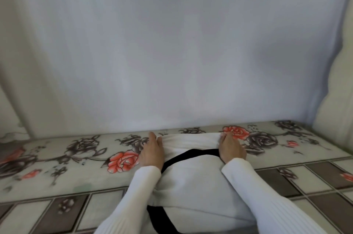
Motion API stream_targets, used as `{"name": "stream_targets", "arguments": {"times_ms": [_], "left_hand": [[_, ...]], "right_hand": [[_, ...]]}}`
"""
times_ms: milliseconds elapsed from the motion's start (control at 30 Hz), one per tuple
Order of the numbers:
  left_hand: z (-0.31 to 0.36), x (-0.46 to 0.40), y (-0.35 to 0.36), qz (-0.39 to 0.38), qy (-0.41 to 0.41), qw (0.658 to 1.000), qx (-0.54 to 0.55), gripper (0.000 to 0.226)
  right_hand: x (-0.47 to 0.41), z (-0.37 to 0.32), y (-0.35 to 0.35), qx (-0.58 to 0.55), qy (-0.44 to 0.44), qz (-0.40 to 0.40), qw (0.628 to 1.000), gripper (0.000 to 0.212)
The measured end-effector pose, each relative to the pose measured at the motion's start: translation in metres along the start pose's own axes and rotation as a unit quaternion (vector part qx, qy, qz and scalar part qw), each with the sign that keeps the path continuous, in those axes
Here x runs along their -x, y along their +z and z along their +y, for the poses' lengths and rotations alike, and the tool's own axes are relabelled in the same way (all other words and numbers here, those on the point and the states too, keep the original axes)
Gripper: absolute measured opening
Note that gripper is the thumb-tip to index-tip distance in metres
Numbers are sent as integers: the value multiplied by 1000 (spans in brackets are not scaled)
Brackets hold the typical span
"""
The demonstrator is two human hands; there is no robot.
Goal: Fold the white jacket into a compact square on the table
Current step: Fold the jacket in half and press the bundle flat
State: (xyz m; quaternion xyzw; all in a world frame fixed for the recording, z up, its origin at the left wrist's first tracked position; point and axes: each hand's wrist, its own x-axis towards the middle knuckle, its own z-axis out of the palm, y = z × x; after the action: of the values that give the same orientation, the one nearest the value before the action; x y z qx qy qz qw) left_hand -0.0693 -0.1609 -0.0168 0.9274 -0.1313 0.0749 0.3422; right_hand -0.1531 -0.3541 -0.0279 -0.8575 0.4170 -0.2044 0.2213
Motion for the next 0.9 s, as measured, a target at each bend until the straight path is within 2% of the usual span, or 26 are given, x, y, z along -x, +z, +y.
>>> {"name": "stream_targets", "arguments": {"times_ms": [200,400,500,667,767,900], "left_hand": [[0,0,-10,-47,-33,998,-4,43],[6,18,-22,-73,-55,995,33,47],[7,24,-30,-97,-75,992,17,54],[5,41,-43,-137,-103,985,-24,63],[4,53,-49,-167,-73,979,-87,61],[-6,62,-48,-190,-41,972,-133,58]], "right_hand": [[-4,7,-15,-12,30,-117,993,61],[12,3,-34,-20,36,-159,986,62],[20,1,-41,-16,66,-161,985,64],[37,1,-46,0,68,-157,985,57],[48,6,-50,15,90,-153,984,59],[59,21,-46,-27,112,-151,982,66]]}}
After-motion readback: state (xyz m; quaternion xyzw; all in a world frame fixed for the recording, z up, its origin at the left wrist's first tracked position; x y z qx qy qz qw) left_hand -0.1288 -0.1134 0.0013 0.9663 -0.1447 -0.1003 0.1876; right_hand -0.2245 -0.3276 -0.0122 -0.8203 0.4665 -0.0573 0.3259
